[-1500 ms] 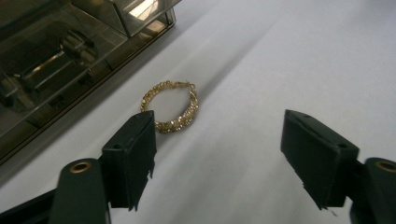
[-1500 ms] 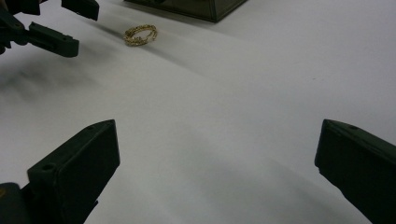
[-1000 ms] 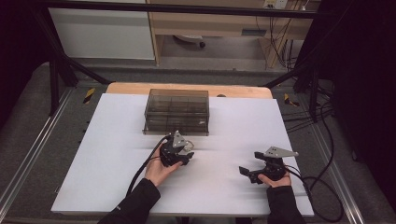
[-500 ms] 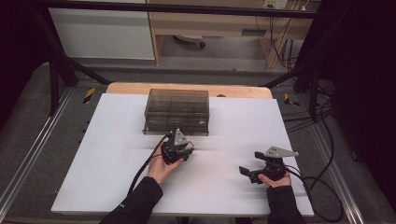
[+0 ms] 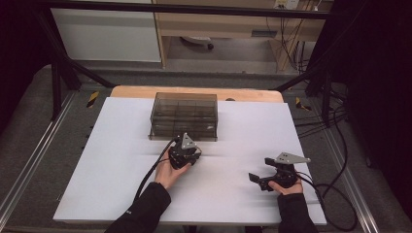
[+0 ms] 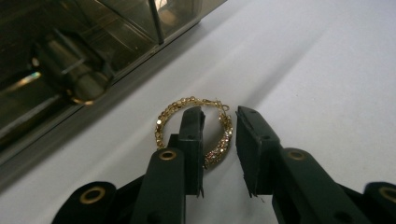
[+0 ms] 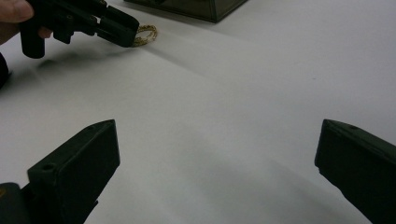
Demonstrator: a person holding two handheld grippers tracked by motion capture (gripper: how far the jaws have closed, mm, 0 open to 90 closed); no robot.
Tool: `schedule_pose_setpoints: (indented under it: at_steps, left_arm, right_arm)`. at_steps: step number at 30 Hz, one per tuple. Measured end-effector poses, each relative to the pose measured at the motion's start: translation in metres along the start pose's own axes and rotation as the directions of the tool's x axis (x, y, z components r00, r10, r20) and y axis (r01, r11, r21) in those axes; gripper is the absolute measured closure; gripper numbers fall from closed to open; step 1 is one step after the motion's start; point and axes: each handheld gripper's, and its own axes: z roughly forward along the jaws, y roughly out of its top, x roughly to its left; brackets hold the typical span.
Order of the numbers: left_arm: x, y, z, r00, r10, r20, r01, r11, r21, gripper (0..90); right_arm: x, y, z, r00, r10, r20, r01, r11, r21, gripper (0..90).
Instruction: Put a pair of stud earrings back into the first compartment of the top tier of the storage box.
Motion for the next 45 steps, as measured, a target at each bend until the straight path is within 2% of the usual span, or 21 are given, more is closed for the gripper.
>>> schedule_pose_setpoints:
  at_steps: [6, 19, 25, 45]
  left_arm:
    - [0.001, 0.0, 0.0, 0.9997, -0.021, 0.012, 0.021, 0.9998, 0.005, 75.3]
    - [0.0, 0.001, -0.002, 0.9996, -0.013, 0.027, 0.013, 0.9999, 0.006, 85.4]
    - [0.0, 0.001, -0.003, 0.9993, -0.015, 0.034, 0.014, 0.9998, 0.012, 85.8]
    - [-0.006, 0.005, -0.016, 0.9979, 0.016, 0.063, -0.016, 0.9999, -0.001, 86.9]
  right_arm:
    - [0.0, 0.0, 0.0, 1.0, -0.002, 0.0, 0.002, 1.0, 0.0, 0.5]
    - [0.0, 0.0, 0.0, 1.0, -0.001, 0.0, 0.001, 1.0, 0.001, 0.5]
    - [0.0, 0.0, 0.0, 1.0, -0.001, 0.0, 0.001, 1.0, 0.0, 0.5]
    - [0.0, 0.0, 0.0, 1.0, -0.002, 0.0, 0.002, 1.0, 0.0, 0.5]
